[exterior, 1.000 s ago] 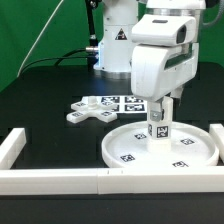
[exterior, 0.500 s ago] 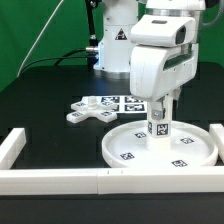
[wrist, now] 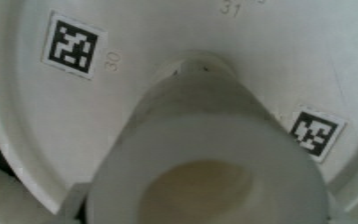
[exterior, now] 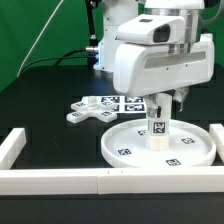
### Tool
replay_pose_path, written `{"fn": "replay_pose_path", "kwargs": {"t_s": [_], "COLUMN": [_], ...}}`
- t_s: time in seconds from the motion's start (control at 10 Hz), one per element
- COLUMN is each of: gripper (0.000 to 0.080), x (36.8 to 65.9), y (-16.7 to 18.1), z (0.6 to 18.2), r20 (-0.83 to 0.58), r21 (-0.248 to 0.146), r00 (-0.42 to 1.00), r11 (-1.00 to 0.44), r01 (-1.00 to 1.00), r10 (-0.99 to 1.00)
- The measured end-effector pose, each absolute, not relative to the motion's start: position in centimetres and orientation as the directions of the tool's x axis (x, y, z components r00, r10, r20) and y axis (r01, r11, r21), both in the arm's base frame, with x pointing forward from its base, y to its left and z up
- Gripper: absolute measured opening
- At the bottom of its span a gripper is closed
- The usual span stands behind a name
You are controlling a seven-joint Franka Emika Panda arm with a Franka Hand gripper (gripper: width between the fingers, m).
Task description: Assemble round table
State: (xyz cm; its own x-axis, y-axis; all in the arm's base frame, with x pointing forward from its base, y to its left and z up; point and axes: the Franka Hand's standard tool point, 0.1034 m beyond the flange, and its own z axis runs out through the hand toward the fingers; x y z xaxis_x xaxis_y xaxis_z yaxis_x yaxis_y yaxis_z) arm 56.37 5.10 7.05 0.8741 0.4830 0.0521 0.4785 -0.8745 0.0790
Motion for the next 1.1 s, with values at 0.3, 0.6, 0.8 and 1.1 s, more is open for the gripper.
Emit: {"fn": "replay_pose_path", "kwargs": {"t_s": [0.3, 0.6, 0.8, 1.1], "gripper": [0.0042, 0.0002, 0.0001, 0.0029], "x": [56.5, 56.5, 56.9, 56.9], "y": [4.8, 4.7, 4.5, 3.7], "z": [6.9, 6.9, 8.2, 10.1], "r20": [0.090, 0.095, 0.071, 0.046], "r21": [0.005, -0.004, -0.002, 0.024], "r00": [0.987, 0.988, 0.973, 0.807], "r11": [-0.991, -0.992, -0.976, -0.809], "r01": [0.131, 0.126, 0.219, 0.588], "r10": [0.131, 0.125, 0.218, 0.588]}}
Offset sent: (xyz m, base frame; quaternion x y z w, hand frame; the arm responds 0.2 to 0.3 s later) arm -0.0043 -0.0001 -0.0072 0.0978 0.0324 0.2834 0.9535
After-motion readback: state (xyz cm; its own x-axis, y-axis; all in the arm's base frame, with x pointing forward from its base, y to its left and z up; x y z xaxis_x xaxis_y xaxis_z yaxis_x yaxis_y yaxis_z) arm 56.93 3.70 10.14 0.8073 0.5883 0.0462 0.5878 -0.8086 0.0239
